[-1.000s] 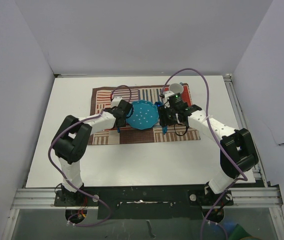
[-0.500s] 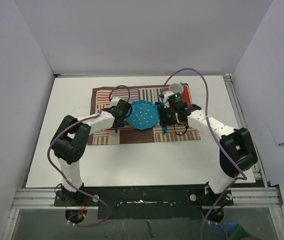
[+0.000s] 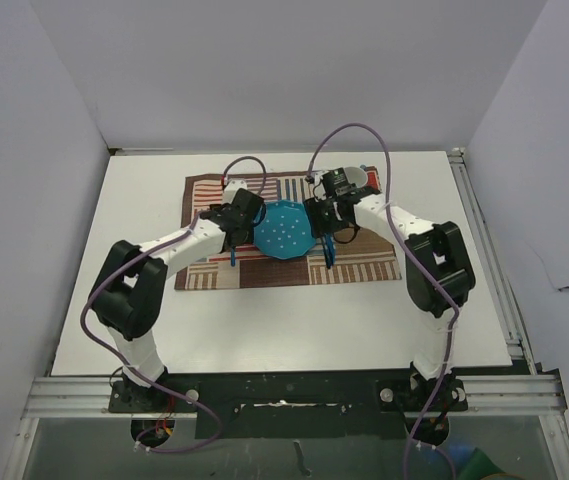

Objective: Set the dinner table for one person
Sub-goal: Adjust the fork on the napkin, then adjust the knife on the napkin.

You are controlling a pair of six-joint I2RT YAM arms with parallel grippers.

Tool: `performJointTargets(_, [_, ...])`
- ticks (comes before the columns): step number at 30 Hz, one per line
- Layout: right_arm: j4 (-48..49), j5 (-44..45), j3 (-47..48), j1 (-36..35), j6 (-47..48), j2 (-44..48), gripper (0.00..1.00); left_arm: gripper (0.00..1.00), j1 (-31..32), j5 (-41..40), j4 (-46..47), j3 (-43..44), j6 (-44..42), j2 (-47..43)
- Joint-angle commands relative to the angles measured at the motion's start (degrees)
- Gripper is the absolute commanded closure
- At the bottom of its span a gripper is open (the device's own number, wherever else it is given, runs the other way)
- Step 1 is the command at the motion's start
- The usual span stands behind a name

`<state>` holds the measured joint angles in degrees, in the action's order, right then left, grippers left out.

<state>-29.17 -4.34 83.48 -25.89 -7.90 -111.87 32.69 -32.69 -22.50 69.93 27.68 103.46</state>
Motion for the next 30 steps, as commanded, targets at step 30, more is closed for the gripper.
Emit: performJointTargets(30, [-3.0, -12.5, 12.5, 1.9, 4.6, -11.9, 0.85, 0.47, 2.7, 3.2, 7.0, 2.8, -3.5, -1.2])
